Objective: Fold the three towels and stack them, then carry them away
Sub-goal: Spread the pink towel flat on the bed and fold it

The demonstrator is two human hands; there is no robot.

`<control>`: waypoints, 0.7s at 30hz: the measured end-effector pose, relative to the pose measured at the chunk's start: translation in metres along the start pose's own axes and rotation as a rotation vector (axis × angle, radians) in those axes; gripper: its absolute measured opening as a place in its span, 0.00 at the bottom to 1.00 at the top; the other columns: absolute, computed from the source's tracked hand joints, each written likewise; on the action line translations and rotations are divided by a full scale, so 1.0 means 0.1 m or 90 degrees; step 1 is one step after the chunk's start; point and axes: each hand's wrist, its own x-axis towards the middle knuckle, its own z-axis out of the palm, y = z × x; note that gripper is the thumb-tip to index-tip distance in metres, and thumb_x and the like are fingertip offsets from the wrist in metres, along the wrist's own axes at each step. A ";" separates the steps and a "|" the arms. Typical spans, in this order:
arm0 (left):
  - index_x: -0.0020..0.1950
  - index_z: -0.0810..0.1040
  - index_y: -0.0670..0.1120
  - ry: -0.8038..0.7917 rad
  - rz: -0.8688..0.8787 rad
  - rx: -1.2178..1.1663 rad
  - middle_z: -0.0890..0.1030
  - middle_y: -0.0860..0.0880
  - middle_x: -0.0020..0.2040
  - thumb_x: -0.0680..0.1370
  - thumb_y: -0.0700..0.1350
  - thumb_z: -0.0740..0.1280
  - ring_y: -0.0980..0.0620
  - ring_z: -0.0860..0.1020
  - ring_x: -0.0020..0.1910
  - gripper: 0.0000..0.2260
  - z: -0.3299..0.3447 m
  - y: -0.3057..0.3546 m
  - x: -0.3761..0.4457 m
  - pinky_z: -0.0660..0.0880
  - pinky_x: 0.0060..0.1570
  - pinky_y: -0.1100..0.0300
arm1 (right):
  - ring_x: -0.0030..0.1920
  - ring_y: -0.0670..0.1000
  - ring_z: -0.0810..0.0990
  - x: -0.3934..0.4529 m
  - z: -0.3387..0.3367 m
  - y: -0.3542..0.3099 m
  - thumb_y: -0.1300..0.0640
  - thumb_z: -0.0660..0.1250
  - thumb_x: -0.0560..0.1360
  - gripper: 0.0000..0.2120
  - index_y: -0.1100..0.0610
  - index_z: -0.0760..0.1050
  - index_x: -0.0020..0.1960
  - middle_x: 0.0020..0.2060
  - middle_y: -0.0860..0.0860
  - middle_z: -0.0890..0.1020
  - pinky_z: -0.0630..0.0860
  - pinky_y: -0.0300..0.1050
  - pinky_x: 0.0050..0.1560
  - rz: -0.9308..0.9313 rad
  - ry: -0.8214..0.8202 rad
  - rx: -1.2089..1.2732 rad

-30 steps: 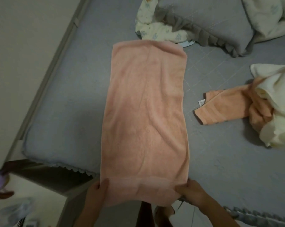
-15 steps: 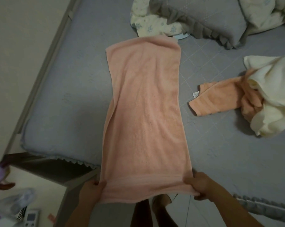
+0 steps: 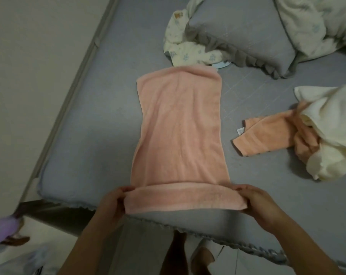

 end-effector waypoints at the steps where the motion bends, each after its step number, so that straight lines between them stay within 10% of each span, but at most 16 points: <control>1: 0.50 0.79 0.40 -0.014 0.018 0.010 0.80 0.39 0.46 0.75 0.31 0.54 0.43 0.77 0.43 0.15 0.04 0.10 0.05 0.75 0.40 0.53 | 0.57 0.63 0.79 0.02 0.02 -0.10 0.67 0.61 0.75 0.13 0.61 0.81 0.55 0.53 0.62 0.83 0.77 0.60 0.60 0.004 -0.013 0.001; 5: 0.52 0.80 0.49 -0.082 0.116 0.237 0.84 0.44 0.47 0.70 0.31 0.64 0.43 0.81 0.47 0.17 0.13 0.43 0.38 0.79 0.43 0.52 | 0.53 0.58 0.82 0.24 0.12 -0.42 0.74 0.59 0.71 0.21 0.58 0.81 0.57 0.50 0.57 0.85 0.80 0.54 0.55 -0.063 -0.052 -0.100; 10: 0.54 0.84 0.48 -0.093 0.227 0.678 0.83 0.46 0.50 0.74 0.39 0.67 0.48 0.78 0.49 0.12 0.32 0.62 0.80 0.71 0.47 0.60 | 0.46 0.53 0.81 0.62 0.25 -0.60 0.60 0.67 0.73 0.03 0.53 0.76 0.46 0.42 0.50 0.82 0.77 0.50 0.48 -0.189 0.037 -0.570; 14: 0.36 0.82 0.56 -0.074 0.257 0.454 0.81 0.48 0.38 0.70 0.54 0.66 0.52 0.77 0.39 0.06 0.47 0.97 0.96 0.71 0.38 0.60 | 0.40 0.46 0.78 0.79 0.34 -0.87 0.47 0.66 0.77 0.02 0.43 0.75 0.45 0.39 0.44 0.81 0.71 0.40 0.40 -0.265 0.100 -0.499; 17: 0.46 0.83 0.45 0.032 0.171 0.181 0.84 0.45 0.43 0.74 0.58 0.66 0.48 0.80 0.43 0.17 0.56 1.30 1.19 0.75 0.45 0.55 | 0.31 0.45 0.72 0.94 0.42 -1.25 0.50 0.66 0.77 0.15 0.52 0.72 0.32 0.29 0.48 0.74 0.67 0.38 0.33 -0.387 0.160 -0.408; 21: 0.60 0.79 0.41 -0.092 0.165 -0.208 0.82 0.44 0.54 0.82 0.50 0.60 0.50 0.82 0.51 0.15 0.74 1.90 1.64 0.81 0.47 0.59 | 0.36 0.46 0.74 1.23 0.58 -1.96 0.52 0.65 0.78 0.14 0.61 0.76 0.41 0.36 0.58 0.78 0.71 0.45 0.40 -0.433 0.198 -0.163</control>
